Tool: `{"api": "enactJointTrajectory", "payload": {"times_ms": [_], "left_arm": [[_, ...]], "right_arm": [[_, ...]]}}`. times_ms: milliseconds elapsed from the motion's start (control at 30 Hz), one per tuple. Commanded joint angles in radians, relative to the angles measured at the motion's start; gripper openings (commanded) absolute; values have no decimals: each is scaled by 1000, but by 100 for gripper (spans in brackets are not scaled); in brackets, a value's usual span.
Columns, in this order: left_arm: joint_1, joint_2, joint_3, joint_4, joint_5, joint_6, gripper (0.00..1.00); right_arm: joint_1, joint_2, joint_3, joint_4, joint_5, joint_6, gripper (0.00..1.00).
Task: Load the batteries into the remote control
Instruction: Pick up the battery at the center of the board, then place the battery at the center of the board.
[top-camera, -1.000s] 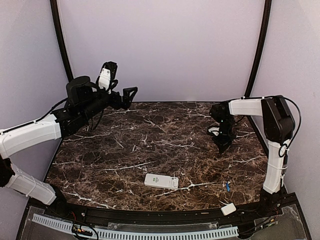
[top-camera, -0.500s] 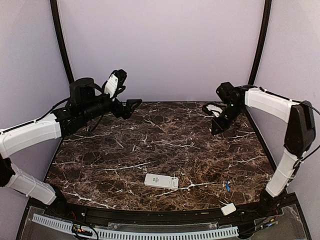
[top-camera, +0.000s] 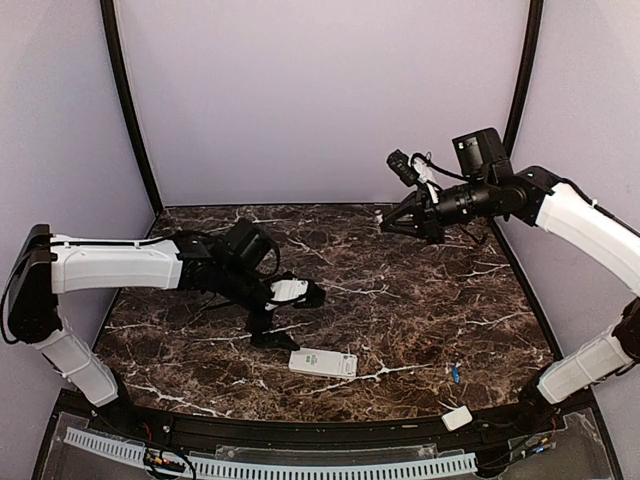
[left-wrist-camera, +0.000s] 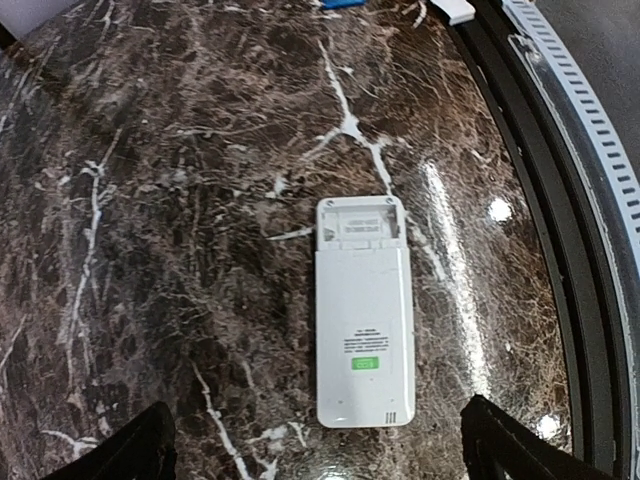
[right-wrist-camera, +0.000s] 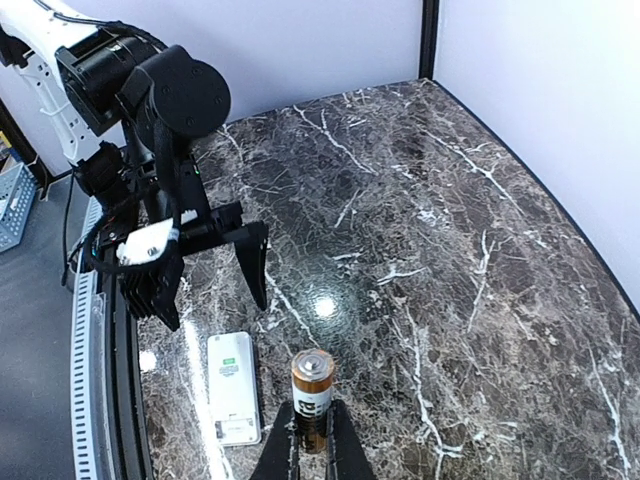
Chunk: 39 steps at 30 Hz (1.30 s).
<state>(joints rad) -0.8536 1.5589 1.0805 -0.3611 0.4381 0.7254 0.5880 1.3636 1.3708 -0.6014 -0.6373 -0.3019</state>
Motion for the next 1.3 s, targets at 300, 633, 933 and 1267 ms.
{"api": "enactJointTrajectory", "payload": {"times_ms": [300,633,933,1267], "left_arm": [[-84,200,10,-42,-11,91,99],[-102,249,-25,62,-82,25,92],[-155,270,-37,51,-134,-42,78],[-181,322,24,-38,-253,-147,56]], "right_arm": [[39,23,-65,118,-74,41,0],[39,44,-65,116,-7,103,0],[39,61,-56,124,62,166,0],[39,100,-33,129,222,348,0]]}}
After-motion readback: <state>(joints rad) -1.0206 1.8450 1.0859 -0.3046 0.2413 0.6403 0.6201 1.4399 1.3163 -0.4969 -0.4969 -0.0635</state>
